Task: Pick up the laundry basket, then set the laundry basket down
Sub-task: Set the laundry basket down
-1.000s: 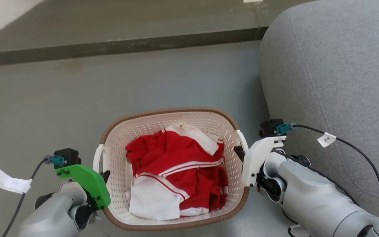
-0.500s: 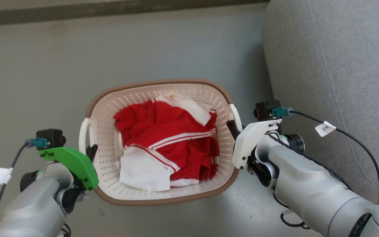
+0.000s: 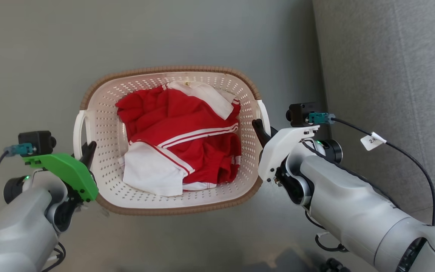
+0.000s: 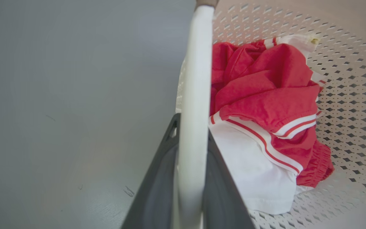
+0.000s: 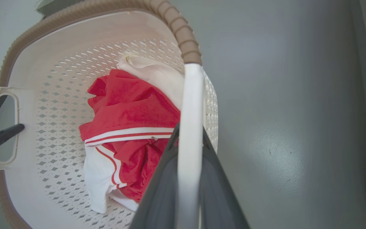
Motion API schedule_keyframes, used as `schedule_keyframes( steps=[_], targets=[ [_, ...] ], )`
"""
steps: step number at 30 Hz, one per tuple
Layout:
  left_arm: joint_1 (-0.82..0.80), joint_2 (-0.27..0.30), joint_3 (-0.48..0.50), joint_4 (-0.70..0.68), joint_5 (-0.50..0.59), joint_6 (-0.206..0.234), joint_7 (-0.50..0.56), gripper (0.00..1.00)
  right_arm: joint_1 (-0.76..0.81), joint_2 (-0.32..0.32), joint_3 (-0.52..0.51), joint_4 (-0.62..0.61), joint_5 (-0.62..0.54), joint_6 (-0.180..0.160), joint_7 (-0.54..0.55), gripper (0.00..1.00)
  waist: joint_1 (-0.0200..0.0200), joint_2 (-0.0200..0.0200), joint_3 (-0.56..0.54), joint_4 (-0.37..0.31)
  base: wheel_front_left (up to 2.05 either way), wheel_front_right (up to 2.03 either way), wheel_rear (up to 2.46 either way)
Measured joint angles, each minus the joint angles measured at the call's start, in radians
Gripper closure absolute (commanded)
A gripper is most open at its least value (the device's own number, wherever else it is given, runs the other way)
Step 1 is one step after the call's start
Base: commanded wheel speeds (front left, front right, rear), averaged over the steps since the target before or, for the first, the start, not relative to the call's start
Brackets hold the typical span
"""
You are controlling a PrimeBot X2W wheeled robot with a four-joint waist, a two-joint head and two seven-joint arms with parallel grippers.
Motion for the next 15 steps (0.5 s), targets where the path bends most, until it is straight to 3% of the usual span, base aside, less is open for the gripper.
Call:
schedule_keyframes(
  steps=[15],
  targets=[
    [-0.088, 0.077, 0.004, -0.078, 0.015, 0.0, -0.025, 1.0, -0.085, 0.002, -0.013, -0.033, 0.009, -0.026, -0.026, 1.0, 0.0, 0.0, 0.207, -0.007, 0.0, 0.0, 0.0]
  ],
)
